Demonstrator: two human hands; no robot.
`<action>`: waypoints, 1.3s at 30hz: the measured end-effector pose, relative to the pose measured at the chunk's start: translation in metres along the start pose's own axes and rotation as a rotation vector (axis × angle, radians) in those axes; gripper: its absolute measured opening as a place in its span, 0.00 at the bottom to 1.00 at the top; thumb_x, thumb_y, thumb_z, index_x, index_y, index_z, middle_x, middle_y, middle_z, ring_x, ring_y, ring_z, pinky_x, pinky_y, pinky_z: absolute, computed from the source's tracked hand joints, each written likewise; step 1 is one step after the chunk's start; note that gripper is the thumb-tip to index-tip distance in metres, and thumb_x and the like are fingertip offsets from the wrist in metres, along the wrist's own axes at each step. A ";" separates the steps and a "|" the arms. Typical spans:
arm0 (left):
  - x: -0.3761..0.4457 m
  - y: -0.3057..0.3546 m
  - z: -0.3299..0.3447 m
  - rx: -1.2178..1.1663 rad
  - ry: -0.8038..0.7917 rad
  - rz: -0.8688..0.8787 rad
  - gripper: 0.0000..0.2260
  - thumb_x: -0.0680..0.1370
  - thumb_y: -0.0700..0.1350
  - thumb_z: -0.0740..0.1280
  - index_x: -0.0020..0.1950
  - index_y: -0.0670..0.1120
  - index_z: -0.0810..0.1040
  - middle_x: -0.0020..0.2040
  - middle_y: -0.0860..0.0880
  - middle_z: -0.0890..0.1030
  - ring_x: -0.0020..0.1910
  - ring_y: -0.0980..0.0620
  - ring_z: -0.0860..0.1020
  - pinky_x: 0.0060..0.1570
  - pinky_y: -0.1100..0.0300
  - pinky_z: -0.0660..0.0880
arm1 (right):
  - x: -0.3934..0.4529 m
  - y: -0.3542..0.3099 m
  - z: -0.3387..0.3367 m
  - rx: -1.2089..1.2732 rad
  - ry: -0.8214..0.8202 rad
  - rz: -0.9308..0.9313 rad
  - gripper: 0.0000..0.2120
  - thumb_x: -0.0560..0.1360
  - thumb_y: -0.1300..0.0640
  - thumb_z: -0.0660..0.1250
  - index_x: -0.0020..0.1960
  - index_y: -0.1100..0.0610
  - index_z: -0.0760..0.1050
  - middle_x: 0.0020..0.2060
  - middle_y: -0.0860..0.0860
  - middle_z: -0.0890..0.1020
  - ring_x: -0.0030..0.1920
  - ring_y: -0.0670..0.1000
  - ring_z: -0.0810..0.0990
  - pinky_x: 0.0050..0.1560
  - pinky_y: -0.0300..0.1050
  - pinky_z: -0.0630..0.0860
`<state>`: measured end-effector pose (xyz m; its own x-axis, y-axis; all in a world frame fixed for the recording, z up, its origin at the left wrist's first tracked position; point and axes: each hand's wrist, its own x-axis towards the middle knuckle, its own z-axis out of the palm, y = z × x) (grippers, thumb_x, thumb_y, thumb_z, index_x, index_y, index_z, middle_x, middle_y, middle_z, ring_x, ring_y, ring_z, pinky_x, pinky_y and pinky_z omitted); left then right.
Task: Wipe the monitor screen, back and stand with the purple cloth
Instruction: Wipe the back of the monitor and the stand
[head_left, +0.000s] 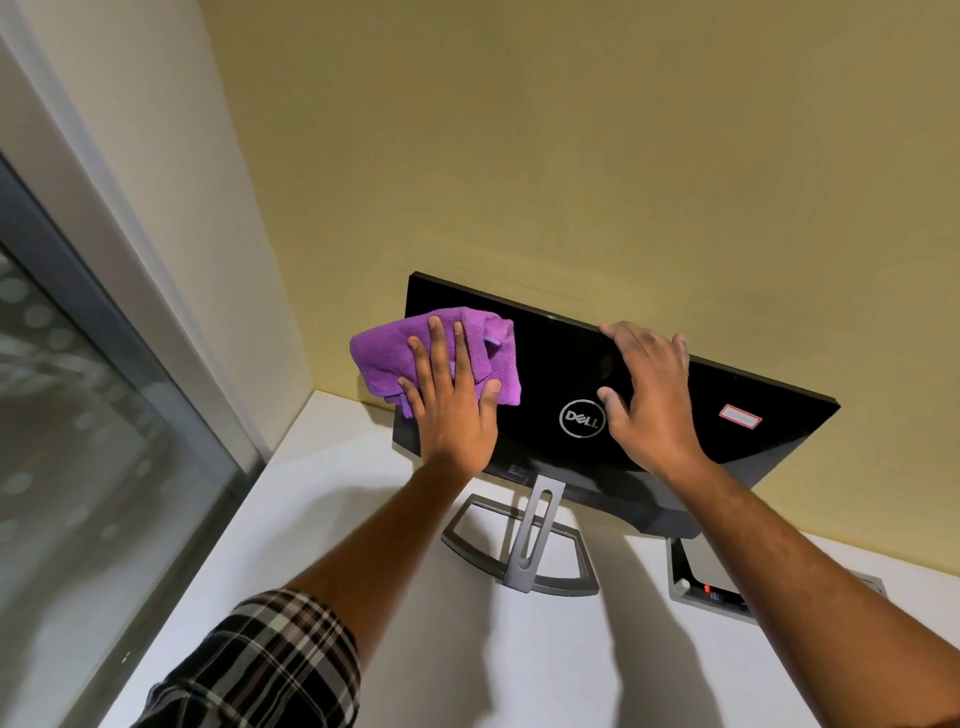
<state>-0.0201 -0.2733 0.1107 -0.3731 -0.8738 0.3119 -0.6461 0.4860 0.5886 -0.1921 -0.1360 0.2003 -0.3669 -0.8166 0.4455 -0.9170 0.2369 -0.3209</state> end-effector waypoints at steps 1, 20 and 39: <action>-0.002 0.000 0.001 -0.004 0.014 -0.007 0.33 0.84 0.61 0.48 0.82 0.52 0.34 0.82 0.48 0.36 0.81 0.41 0.38 0.74 0.31 0.54 | 0.000 0.000 0.000 0.008 -0.001 -0.006 0.35 0.73 0.65 0.75 0.77 0.54 0.69 0.71 0.52 0.74 0.74 0.54 0.67 0.82 0.51 0.39; -0.011 0.015 0.011 0.052 0.140 -0.048 0.34 0.83 0.62 0.50 0.83 0.49 0.41 0.83 0.48 0.41 0.82 0.41 0.42 0.74 0.32 0.54 | -0.001 0.000 0.006 0.034 0.063 -0.041 0.32 0.75 0.70 0.71 0.77 0.55 0.72 0.69 0.53 0.77 0.70 0.57 0.71 0.79 0.60 0.50; -0.006 0.024 0.016 -0.148 0.193 -0.153 0.35 0.83 0.63 0.47 0.82 0.45 0.40 0.83 0.46 0.40 0.81 0.41 0.40 0.76 0.33 0.50 | -0.009 -0.004 0.014 0.014 0.115 -0.067 0.30 0.75 0.71 0.70 0.75 0.56 0.73 0.69 0.51 0.77 0.68 0.57 0.73 0.79 0.64 0.53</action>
<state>-0.0443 -0.2560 0.1112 -0.1359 -0.9310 0.3387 -0.5753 0.3525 0.7381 -0.1827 -0.1364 0.1861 -0.3215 -0.7646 0.5586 -0.9380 0.1765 -0.2984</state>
